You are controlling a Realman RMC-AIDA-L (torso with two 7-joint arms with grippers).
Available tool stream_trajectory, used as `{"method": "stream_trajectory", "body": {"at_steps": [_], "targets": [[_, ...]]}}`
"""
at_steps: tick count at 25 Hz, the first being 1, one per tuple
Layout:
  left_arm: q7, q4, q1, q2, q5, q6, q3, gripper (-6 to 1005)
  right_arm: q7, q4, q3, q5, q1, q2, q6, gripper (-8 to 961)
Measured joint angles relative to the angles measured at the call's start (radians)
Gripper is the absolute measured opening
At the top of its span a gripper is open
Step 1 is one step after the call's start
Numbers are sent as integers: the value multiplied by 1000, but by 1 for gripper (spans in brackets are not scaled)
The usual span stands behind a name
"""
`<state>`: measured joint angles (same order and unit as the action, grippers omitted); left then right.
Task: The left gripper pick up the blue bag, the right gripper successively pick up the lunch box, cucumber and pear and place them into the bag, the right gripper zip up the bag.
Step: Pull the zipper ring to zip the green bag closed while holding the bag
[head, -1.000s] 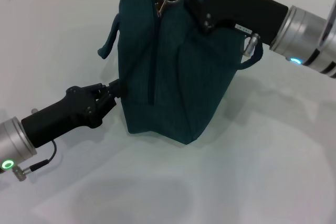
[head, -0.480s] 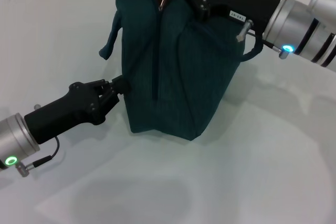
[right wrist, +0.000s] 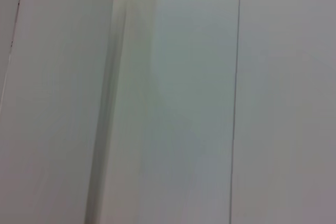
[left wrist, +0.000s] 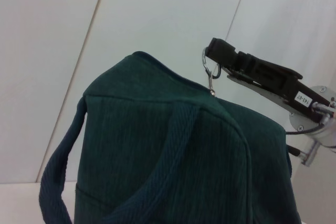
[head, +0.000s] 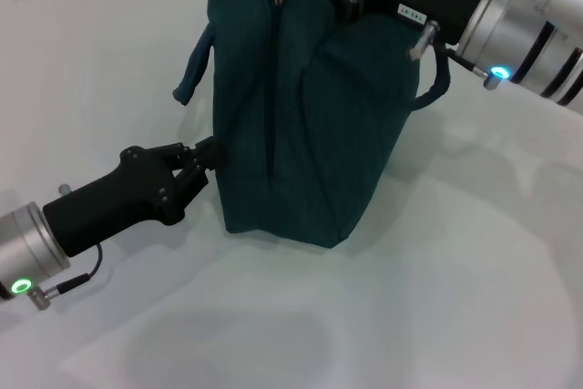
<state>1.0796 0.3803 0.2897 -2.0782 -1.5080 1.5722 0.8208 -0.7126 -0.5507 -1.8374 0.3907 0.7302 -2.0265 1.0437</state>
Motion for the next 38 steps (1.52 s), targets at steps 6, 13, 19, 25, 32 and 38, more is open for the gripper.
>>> {"method": "stream_trajectory", "body": {"at_steps": [6,13,19,25,32,38], "targets": [[-16,-1,-3,1,1,1,-3,60,15,5,26,0,0,0,-9,8],[-17,2,-9,6,5,1,-3,61,35,19,38,0,-4,-1,-23,8],[-18,2,-11,1,33,1,-6,86,37,19,36,-1,-9,-1,-10,8],[-4,-3,-3,-2,80,5,-6,135,38,20,28,4,-7,-1,-3,8],[30,-4,-1,-3,170,41,-6,192,38,20,23,7,-8,-1,-2,8],[61,-8,24,-6,192,54,1,446,43,20,14,8,-4,-1,-2,8]]}}
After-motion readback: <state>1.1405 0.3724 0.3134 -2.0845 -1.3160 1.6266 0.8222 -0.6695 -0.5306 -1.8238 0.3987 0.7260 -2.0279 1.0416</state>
